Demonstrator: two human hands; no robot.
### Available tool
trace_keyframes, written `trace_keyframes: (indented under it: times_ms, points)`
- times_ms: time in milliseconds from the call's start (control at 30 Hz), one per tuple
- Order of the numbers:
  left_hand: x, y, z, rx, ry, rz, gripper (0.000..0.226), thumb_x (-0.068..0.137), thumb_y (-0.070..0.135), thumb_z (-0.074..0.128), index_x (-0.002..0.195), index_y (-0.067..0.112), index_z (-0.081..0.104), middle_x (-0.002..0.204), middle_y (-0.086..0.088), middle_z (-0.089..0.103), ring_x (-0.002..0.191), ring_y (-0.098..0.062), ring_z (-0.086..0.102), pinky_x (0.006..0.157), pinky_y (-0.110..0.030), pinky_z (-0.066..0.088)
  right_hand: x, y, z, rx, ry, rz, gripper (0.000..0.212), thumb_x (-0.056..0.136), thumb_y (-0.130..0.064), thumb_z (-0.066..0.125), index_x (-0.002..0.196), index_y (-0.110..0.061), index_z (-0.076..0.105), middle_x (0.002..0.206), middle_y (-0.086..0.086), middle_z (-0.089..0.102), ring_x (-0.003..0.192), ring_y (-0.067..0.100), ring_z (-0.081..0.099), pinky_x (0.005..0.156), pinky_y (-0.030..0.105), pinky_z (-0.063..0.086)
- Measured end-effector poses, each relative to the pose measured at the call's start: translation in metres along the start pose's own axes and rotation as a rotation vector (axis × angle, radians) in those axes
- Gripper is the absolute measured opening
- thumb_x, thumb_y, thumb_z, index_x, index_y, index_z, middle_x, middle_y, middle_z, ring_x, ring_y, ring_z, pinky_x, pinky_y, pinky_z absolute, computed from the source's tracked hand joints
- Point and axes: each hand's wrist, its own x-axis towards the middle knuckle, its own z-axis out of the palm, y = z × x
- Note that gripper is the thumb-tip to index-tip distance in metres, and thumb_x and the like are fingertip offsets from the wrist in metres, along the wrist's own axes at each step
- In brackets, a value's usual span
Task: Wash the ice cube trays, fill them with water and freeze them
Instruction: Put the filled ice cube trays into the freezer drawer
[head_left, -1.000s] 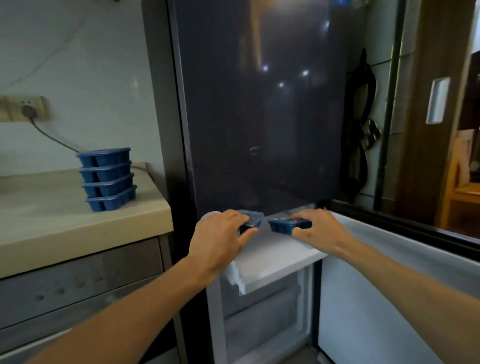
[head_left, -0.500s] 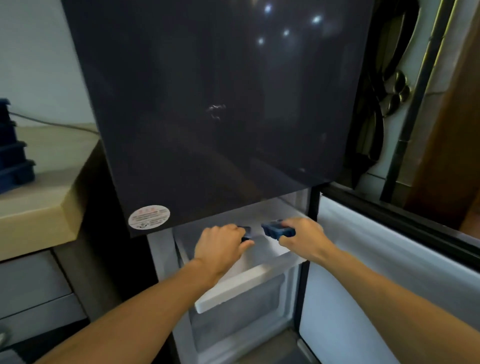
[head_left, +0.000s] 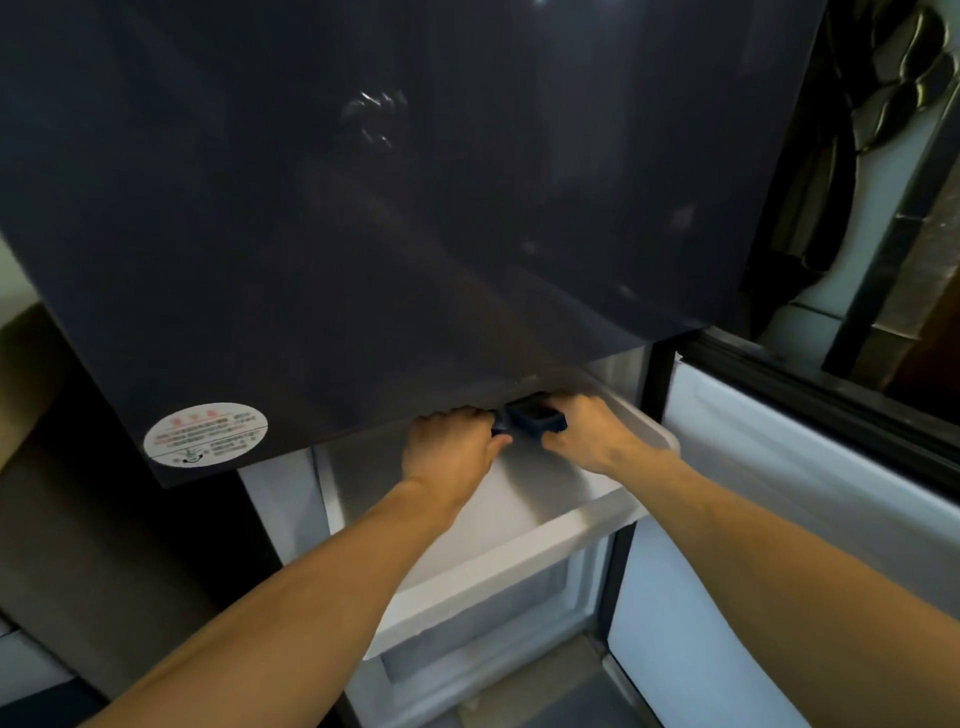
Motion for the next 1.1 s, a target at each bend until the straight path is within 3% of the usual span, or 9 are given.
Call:
trace_keyframes:
  times_ms: [133, 300, 400, 467, 633, 767, 967, 1100]
  points:
    - [0.005, 0.01, 0.005, -0.07, -0.086, 0.005, 0.034, 0.096, 0.052, 0.056, 0.107, 0.024, 0.07, 0.107, -0.001, 0.072, 0.095, -0.026, 0.069, 0.068, -0.03, 0.037, 0.009, 0.006, 0.008, -0.124, -0.038, 0.007, 0.035, 0.089, -0.02, 0.069, 0.123, -0.011, 0.067, 0.125, 0.016, 0.068, 0.111, 0.039, 0.063, 0.089, 0.039, 0.053]
    - [0.003, 0.028, 0.012, -0.177, -0.238, 0.012, 0.013, 0.099, 0.021, 0.059, 0.102, 0.015, 0.069, 0.103, -0.01, 0.069, 0.094, -0.032, 0.068, 0.066, -0.034, 0.042, 0.009, 0.004, 0.009, -0.3, -0.023, -0.01, 0.035, 0.097, -0.014, 0.055, 0.131, -0.012, 0.062, 0.14, 0.018, 0.055, 0.123, 0.04, 0.054, 0.101, 0.044, 0.048]
    - [0.006, 0.032, 0.015, -0.26, -0.251, -0.024, 0.017, 0.099, 0.011, 0.054, 0.109, 0.012, 0.068, 0.109, -0.013, 0.067, 0.099, -0.034, 0.065, 0.071, -0.039, 0.046, 0.004, 0.004, 0.008, -0.429, 0.029, -0.002, 0.044, 0.097, -0.013, 0.053, 0.141, -0.013, 0.054, 0.144, 0.019, 0.046, 0.133, 0.042, 0.041, 0.107, 0.047, 0.044]
    - [0.009, 0.031, 0.017, -0.3, -0.251, -0.043, 0.023, 0.099, 0.007, 0.05, 0.115, 0.012, 0.067, 0.115, -0.014, 0.066, 0.105, -0.035, 0.064, 0.079, -0.041, 0.051, 0.001, 0.004, 0.008, -0.464, 0.076, 0.005, 0.043, 0.096, -0.013, 0.055, 0.139, -0.011, 0.055, 0.139, 0.02, 0.047, 0.129, 0.042, 0.043, 0.103, 0.047, 0.045]
    - [0.014, 0.025, 0.023, -0.347, -0.252, -0.066, 0.031, 0.097, 0.003, 0.049, 0.123, 0.011, 0.064, 0.124, -0.012, 0.066, 0.114, -0.032, 0.063, 0.09, -0.038, 0.051, -0.001, 0.005, 0.011, -0.279, 0.02, -0.013, 0.028, 0.098, -0.013, 0.057, 0.124, -0.007, 0.065, 0.131, 0.019, 0.058, 0.112, 0.039, 0.059, 0.093, 0.043, 0.05]
    - [0.019, 0.021, 0.02, -0.398, -0.295, -0.026, 0.039, 0.097, 0.005, 0.051, 0.135, 0.012, 0.058, 0.138, -0.01, 0.06, 0.124, -0.03, 0.058, 0.097, -0.033, 0.045, -0.002, 0.005, 0.01, -0.202, -0.023, -0.003, 0.028, 0.098, -0.017, 0.06, 0.124, -0.009, 0.065, 0.132, 0.016, 0.062, 0.115, 0.038, 0.06, 0.097, 0.043, 0.051]
    - [0.011, 0.016, 0.016, -0.393, -0.454, -0.001, 0.068, 0.099, 0.014, 0.051, 0.159, 0.016, 0.019, 0.165, -0.009, 0.019, 0.143, -0.033, 0.037, 0.113, -0.046, 0.037, -0.016, -0.002, 0.001, -0.196, -0.023, -0.031, 0.032, 0.095, -0.007, 0.057, 0.126, -0.008, 0.064, 0.135, 0.016, 0.059, 0.118, 0.038, 0.058, 0.1, 0.044, 0.049]
    - [-0.009, 0.01, -0.004, -0.435, -0.411, 0.037, 0.06, 0.1, 0.022, 0.056, 0.154, 0.02, 0.03, 0.158, -0.007, 0.029, 0.136, -0.033, 0.044, 0.109, -0.049, 0.041, -0.038, -0.015, -0.01, -0.236, 0.004, -0.025, 0.024, 0.099, -0.013, 0.055, 0.119, -0.012, 0.069, 0.125, 0.012, 0.063, 0.108, 0.033, 0.061, 0.093, 0.043, 0.052]
